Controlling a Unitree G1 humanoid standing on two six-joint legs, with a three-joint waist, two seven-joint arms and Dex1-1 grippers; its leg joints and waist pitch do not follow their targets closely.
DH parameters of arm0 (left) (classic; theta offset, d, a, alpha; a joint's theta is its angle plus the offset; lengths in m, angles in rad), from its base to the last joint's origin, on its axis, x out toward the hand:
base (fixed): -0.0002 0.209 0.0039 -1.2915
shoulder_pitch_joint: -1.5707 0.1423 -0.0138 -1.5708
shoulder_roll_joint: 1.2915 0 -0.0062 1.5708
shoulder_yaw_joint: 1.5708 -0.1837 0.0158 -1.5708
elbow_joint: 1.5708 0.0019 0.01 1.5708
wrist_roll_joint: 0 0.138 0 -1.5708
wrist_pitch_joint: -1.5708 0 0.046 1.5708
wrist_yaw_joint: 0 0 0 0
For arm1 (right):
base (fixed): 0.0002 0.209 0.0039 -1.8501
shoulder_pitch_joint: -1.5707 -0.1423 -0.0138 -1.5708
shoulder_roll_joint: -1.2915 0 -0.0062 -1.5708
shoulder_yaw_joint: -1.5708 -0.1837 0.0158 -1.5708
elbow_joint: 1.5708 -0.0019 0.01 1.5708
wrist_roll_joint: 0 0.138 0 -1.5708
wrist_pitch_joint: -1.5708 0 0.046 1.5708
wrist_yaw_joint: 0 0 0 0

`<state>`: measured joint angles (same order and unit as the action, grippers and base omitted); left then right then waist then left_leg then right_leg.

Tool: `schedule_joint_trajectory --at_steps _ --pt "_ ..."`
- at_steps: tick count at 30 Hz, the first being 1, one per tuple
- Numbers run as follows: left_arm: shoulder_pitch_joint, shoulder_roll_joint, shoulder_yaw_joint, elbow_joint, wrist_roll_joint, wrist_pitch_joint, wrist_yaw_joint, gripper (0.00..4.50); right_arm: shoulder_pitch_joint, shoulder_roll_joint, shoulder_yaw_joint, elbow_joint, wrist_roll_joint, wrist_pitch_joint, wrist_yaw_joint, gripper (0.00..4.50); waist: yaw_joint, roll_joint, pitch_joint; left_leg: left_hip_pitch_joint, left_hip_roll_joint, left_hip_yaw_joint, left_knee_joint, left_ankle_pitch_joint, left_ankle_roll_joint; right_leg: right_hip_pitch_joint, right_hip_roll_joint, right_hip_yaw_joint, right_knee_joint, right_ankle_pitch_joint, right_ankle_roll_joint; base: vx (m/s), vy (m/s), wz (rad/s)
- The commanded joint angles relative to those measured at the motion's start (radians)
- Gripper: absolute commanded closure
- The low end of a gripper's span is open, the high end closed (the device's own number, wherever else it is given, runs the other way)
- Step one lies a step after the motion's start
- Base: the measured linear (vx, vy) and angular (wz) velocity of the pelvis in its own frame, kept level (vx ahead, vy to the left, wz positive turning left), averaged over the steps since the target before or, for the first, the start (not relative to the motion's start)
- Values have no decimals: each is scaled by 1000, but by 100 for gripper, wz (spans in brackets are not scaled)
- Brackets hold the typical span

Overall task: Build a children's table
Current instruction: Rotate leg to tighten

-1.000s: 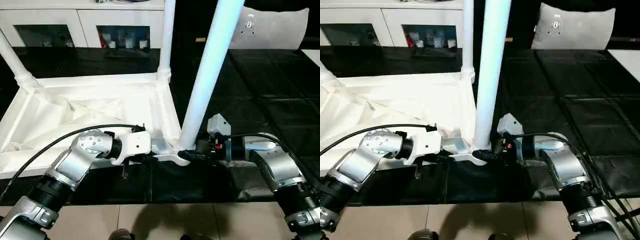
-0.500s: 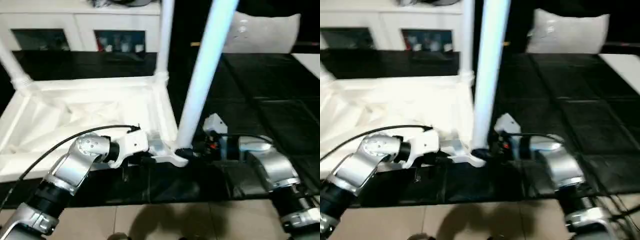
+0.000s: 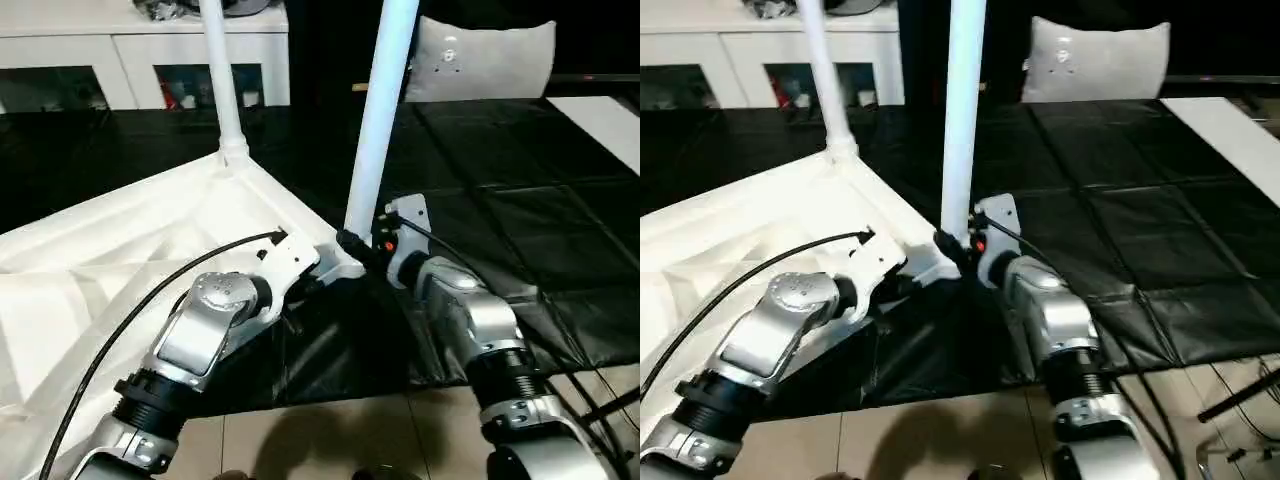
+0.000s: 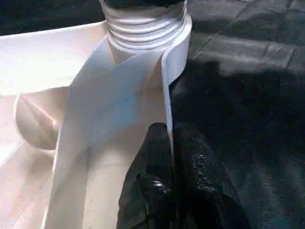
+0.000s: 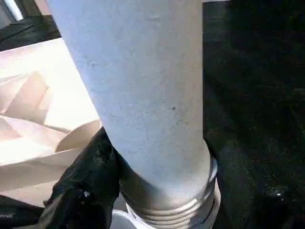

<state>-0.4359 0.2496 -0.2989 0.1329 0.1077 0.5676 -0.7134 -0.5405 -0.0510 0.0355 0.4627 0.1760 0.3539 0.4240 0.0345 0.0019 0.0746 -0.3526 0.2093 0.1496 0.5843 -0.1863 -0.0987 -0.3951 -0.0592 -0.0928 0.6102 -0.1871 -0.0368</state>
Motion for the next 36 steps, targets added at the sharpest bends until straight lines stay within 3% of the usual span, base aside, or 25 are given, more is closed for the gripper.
schedule_joint_trajectory --at_steps 1,2,3,8,12,17,19,24,27,32,36 --pt "-36 -26 -58 -70 -18 -31 -26 450 33 17 22 53 -23 27 -4 199 7 10 -61 -6 13 3 -66 -179 32 51 -72 55 -89 -270 -149 0 0 0" --pt "-34 -24 -57 -70 -14 -29 -25 450 35 19 20 49 -17 19 5 199 7 10 -60 -5 14 4 -66 -184 32 50 -73 55 -89 -270 -150 0 0 0" --pt "-34 -7 -53 -61 -3 -37 -20 450 52 0 41 28 -25 -28 51 143 9 13 -60 -5 14 4 -67 -198 30 51 -74 55 -90 -270 -153 0 0 0" --pt "-35 41 -67 -21 18 -113 -51 450 87 -52 39 -23 11 -80 150 112 17 8 -65 -6 15 6 -64 -174 48 53 -74 58 -85 -218 -164 0 0 0" --pt "-40 90 -70 33 14 -199 -115 450 132 -167 38 -116 49 -157 343 75 36 9 -67 -6 17 9 -60 -149 68 55 -73 58 -81 -182 -163 0 0 0" --pt "-42 149 -97 58 -5 -286 -220 450 150 -285 23 -163 87 -169 514 29 39 6 -69 -11 15 8 -59 -139 81 59 -74 55 -80 -194 -164 0 0 0" --pt "-46 174 -115 71 -10 -327 -263 450 155 -337 36 -180 95 -163 595 13 44 9 -71 -9 15 9 -56 -136 85 58 -74 55 -80 -198 -166 0 0 0" --pt "-56 230 -158 101 -9 -426 -393 450 137 -423 81 -194 86 -170 725 4 55 9 -71 -6 19 10 -57 -138 85 55 -74 55 -79 -194 -177 0 0 0" --pt "-67 248 -178 113 -12 -470 -460 450 125 -447 122 -176 34 -240 758 4 58 7 -72 -4 19 10 -57 -146 73 54 -76 55 -79 -216 -175 0 0 0" --pt "-83 259 -199 125 -33 -518 -524 450 124 -461 174 -174 29 -222 836 4 62 7 -76 -6 21 10 -56 -132 79 57 -77 56 -73 -176 -191 0 0 0" --pt "-87 251 -202 128 -42 -528 -553 450 111 -444 180 -139 40 -213 847 45 65 6 -77 -5 21 10 -55 -130 76 58 -77 56 -70 -167 -203 0 0 0"
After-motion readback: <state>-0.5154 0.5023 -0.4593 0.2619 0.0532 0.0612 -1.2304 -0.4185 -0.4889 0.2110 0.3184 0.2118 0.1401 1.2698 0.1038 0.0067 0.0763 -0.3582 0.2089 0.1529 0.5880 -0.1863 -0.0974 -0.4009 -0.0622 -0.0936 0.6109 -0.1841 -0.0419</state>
